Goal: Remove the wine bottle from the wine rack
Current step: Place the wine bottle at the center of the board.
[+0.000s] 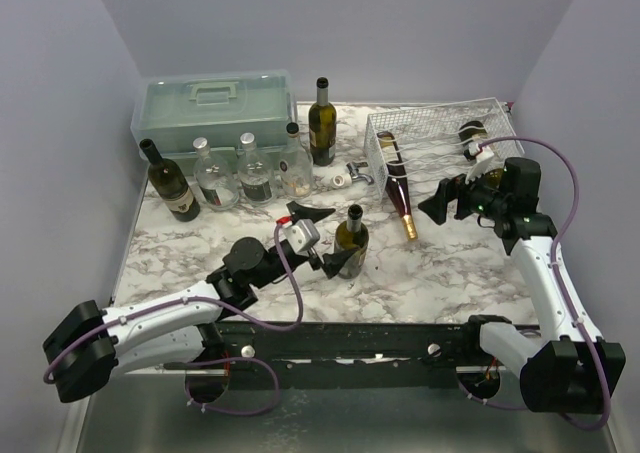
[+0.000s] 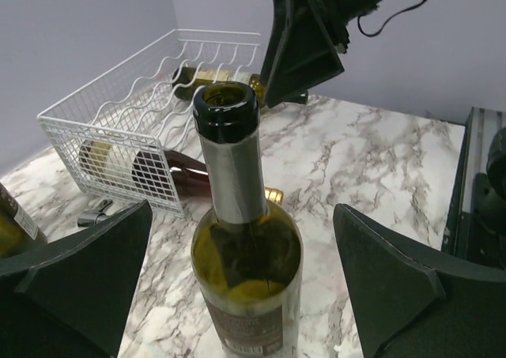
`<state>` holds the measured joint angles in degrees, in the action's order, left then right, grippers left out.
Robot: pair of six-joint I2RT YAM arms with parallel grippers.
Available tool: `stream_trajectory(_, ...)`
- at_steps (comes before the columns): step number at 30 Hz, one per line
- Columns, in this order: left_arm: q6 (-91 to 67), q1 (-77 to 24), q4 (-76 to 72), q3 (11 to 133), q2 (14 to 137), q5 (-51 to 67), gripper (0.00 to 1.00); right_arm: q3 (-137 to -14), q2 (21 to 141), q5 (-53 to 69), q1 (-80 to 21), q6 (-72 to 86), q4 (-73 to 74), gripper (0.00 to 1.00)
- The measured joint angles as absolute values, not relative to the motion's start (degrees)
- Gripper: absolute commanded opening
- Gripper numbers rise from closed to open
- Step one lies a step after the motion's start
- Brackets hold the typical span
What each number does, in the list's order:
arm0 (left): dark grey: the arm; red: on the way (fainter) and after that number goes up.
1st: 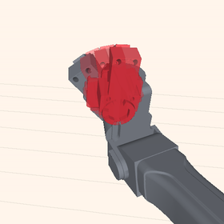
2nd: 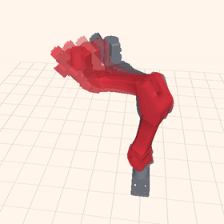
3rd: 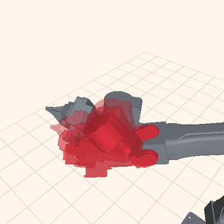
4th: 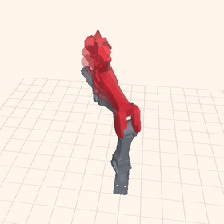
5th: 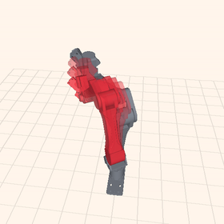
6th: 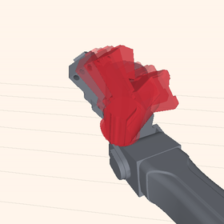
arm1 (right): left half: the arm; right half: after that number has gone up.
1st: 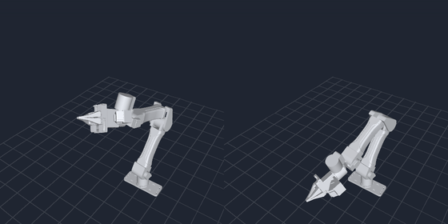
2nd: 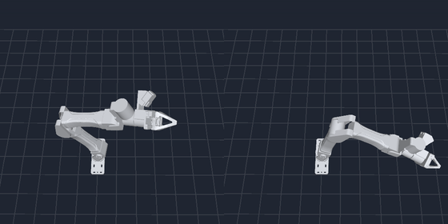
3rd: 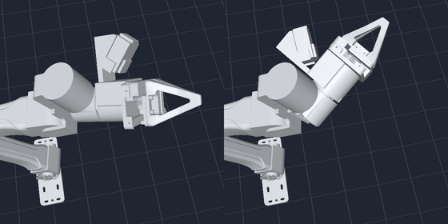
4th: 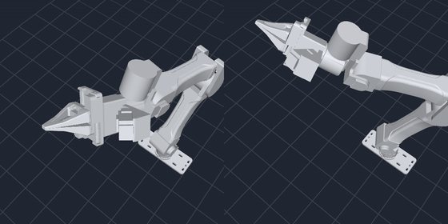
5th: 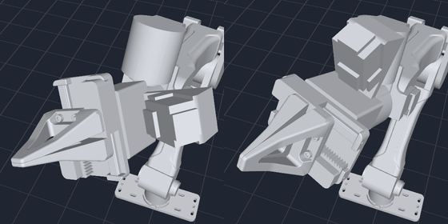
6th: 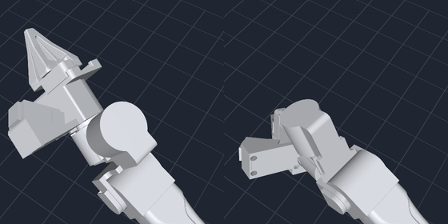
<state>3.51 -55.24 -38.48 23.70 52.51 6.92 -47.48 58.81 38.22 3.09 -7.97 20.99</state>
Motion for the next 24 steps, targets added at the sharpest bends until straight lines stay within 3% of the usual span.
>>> stream_trajectory(6, 2.7, -59.2, -46.3, 23.7, 59.5, -1.3, 0.93, -47.4, 58.8, 38.3, 3.1, -8.0, 21.0, 1.00)
stream_trajectory(13, 3.1, -62.5, -52.8, 24.4, 64.6, -10.4, 0.79, -47.4, 58.8, 38.4, 3.1, -8.2, 21.0, 1.00)
stream_trajectory(17, 4.1, -63.5, -55.3, 25.9, 67.3, -13.5, 0.67, -47.4, 58.8, 38.5, 3.1, -8.4, 21.0, 0.99)
stream_trajectory(22, 5.6, -63.6, -57.2, 26.9, 69.5, -15.9, 0.42, -47.4, 58.8, 38.6, 3.1, -8.6, 21.0, 1.00)
stream_trajectory(24, 6.2, -63.7, -57.7, 27.1, 70.2, -16.4, 0.41, -47.4, 58.8, 38.7, 3.1, -8.6, 21.0, 0.99)
